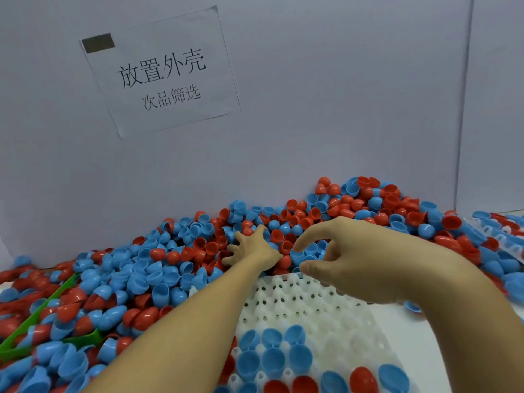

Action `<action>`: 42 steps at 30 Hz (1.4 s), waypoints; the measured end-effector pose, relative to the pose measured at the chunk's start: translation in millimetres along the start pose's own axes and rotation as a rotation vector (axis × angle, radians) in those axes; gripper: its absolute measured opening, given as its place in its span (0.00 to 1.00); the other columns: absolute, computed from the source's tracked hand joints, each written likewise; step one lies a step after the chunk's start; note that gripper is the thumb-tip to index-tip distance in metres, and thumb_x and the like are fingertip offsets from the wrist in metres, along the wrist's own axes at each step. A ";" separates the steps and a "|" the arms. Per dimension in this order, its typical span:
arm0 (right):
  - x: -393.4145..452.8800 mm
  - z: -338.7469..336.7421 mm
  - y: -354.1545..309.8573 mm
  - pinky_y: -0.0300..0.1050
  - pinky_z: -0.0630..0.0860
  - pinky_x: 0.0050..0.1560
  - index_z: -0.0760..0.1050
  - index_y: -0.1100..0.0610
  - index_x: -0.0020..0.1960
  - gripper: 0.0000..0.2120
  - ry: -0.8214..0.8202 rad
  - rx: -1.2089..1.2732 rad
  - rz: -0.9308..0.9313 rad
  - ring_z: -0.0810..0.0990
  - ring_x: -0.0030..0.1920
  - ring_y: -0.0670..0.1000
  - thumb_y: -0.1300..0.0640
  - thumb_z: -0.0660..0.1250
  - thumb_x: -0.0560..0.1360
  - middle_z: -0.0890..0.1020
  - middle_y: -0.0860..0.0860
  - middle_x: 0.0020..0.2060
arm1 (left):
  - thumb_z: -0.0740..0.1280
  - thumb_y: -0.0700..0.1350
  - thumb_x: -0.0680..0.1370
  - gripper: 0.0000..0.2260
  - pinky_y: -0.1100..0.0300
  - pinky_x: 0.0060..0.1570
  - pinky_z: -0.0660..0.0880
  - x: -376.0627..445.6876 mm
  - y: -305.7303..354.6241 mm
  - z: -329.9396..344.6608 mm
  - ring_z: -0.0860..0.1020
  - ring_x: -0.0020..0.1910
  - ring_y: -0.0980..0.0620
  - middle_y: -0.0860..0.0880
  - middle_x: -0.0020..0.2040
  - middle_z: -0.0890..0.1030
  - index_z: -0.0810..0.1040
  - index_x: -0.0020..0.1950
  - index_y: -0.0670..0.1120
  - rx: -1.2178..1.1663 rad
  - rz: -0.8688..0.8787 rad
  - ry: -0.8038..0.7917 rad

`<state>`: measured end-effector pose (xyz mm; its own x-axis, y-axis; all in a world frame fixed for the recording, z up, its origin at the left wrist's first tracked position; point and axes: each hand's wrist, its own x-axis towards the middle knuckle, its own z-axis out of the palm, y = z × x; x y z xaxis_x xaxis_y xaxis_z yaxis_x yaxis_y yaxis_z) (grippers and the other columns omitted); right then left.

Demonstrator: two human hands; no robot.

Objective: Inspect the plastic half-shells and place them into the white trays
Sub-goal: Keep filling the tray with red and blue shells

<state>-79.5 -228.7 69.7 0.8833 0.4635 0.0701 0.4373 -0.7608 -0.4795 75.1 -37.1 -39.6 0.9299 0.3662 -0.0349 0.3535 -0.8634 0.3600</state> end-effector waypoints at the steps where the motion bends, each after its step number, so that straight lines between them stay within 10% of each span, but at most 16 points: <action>1: 0.3 -0.2 1.3 0.32 0.69 0.40 0.71 0.39 0.67 0.16 0.003 -0.001 0.002 0.71 0.39 0.38 0.44 0.63 0.80 0.78 0.43 0.61 | 0.72 0.60 0.74 0.38 0.38 0.66 0.65 1.4 2.8 -1.9 0.61 0.72 0.33 0.40 0.78 0.52 0.55 0.78 0.62 -0.001 -0.019 -0.027; 9: 4.1 2.2 9.4 0.35 0.71 0.43 0.71 0.38 0.67 0.15 -0.025 0.020 0.016 0.73 0.48 0.41 0.44 0.63 0.80 0.77 0.45 0.65 | 0.68 0.52 0.78 0.27 0.39 0.60 0.68 3.7 3.6 2.8 0.63 0.71 0.38 0.43 0.75 0.60 0.62 0.74 0.61 -0.104 -0.019 0.138; 15: 4.9 2.9 9.0 0.43 0.74 0.56 0.71 0.38 0.66 0.15 -0.038 0.021 0.043 0.78 0.59 0.47 0.42 0.63 0.80 0.77 0.45 0.66 | 0.64 0.41 0.77 0.08 0.52 0.45 0.75 12.4 -12.4 -19.4 0.75 0.52 0.41 0.41 0.61 0.69 0.70 0.51 0.53 -0.414 0.046 0.201; 19: 4.2 4.2 6.8 0.42 0.73 0.54 0.71 0.38 0.67 0.16 -0.049 0.022 0.042 0.78 0.59 0.47 0.42 0.63 0.80 0.77 0.45 0.65 | 0.62 0.35 0.76 0.09 0.59 0.31 0.68 15.0 -19.9 -31.8 0.73 0.39 0.47 0.40 0.56 0.76 0.70 0.45 0.50 -0.485 0.084 0.194; 38: 7.4 8.2 3.8 0.40 0.71 0.51 0.70 0.38 0.67 0.16 -0.042 0.012 -0.016 0.73 0.50 0.43 0.41 0.62 0.80 0.77 0.44 0.63 | 0.64 0.35 0.76 0.12 0.58 0.30 0.75 -6.0 -74.6 -85.4 0.78 0.40 0.47 0.47 0.47 0.79 0.74 0.41 0.52 -1.260 0.002 0.123; 42: 9.9 12.1 -1.7 0.28 0.69 0.36 0.71 0.39 0.67 0.15 -0.044 0.009 -0.053 0.73 0.43 0.39 0.43 0.62 0.80 0.77 0.41 0.56 | 0.64 0.35 0.77 0.11 0.61 0.25 0.74 -16.9 -92.7 -92.1 0.78 0.36 0.49 0.47 0.45 0.78 0.73 0.43 0.52 -1.402 -0.009 0.166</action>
<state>-73.6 -217.3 60.6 0.8505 0.5228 0.0574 0.4817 -0.7305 -0.4842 17.2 68.8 13.5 0.8706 0.4911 0.0311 -0.1252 0.1599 0.9792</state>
